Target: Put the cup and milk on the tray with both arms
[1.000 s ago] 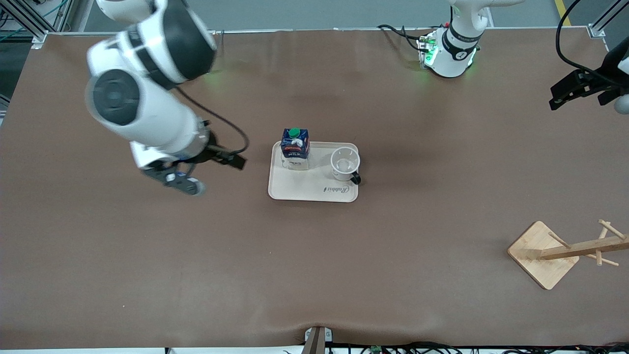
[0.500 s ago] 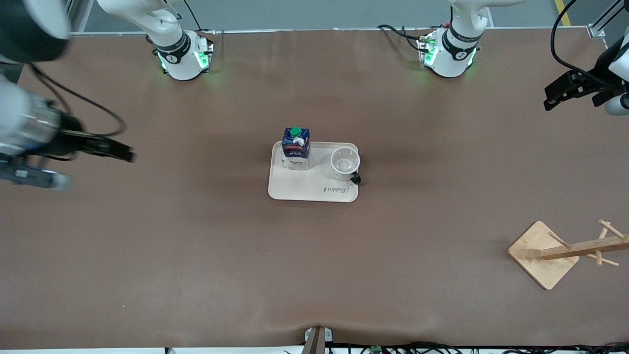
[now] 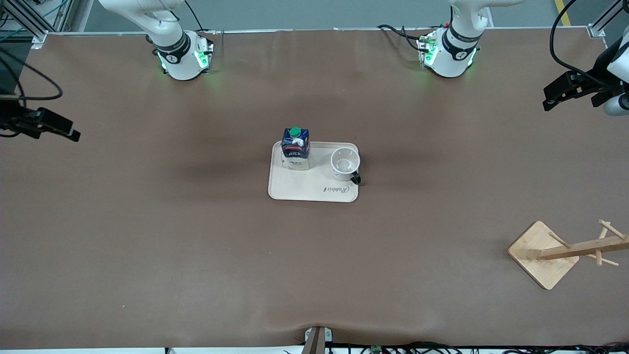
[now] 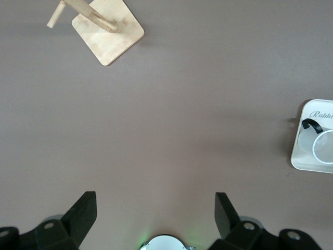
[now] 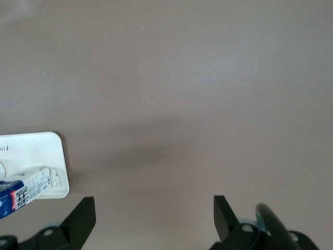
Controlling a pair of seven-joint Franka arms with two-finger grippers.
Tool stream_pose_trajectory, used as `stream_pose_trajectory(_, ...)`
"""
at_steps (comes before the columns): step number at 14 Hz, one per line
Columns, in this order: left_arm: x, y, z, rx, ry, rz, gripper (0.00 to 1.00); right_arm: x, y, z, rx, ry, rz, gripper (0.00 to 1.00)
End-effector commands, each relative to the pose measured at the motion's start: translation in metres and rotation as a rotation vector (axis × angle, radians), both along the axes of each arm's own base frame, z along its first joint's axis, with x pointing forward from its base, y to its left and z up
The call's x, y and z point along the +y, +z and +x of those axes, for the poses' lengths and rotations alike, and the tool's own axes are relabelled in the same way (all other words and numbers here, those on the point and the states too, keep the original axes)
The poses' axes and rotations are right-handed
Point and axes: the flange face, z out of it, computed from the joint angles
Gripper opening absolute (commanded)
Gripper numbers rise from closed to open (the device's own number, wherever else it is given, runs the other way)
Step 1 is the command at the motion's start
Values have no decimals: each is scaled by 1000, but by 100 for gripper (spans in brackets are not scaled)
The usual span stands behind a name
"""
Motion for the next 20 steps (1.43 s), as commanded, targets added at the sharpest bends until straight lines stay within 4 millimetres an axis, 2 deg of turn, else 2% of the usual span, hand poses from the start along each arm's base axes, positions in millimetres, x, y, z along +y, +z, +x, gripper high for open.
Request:
stream_pose_trajectory(1, -9, 0, -2, -9, -12, -12, 100, 1, -5, -39, 6, 25, 4, 100)
stream_pose_trajectory(3, -13, 0, -2, -8, -20, -12, 100, 11, 18, -22, -36, 50, -35, 100)
stream_pose_trajectory(6, -12, 1, -2, -10, -19, -14, 100, 3, 23, -6, -8, 47, -90, 100)
stream_pose_trajectory(9, -12, 0, -2, -8, -17, -12, 100, 3, 26, -6, -16, 106, -94, 100)
stream_pose_trajectory(12, -12, -2, 0, -5, -17, -12, 100, -6, 24, -6, -11, 109, -87, 100)
stream_pose_trajectory(13, -13, -3, 0, -3, -18, -12, 100, 2, 24, -6, -12, 124, -89, 100)
stream_pose_trajectory(16, -15, -3, 2, -10, -22, -14, 100, 7, 24, -6, -11, 131, -100, 100)
stream_pose_trajectory(20, -25, -3, 1, -12, -39, -12, 100, 4, 23, -6, -11, 176, -101, 100)
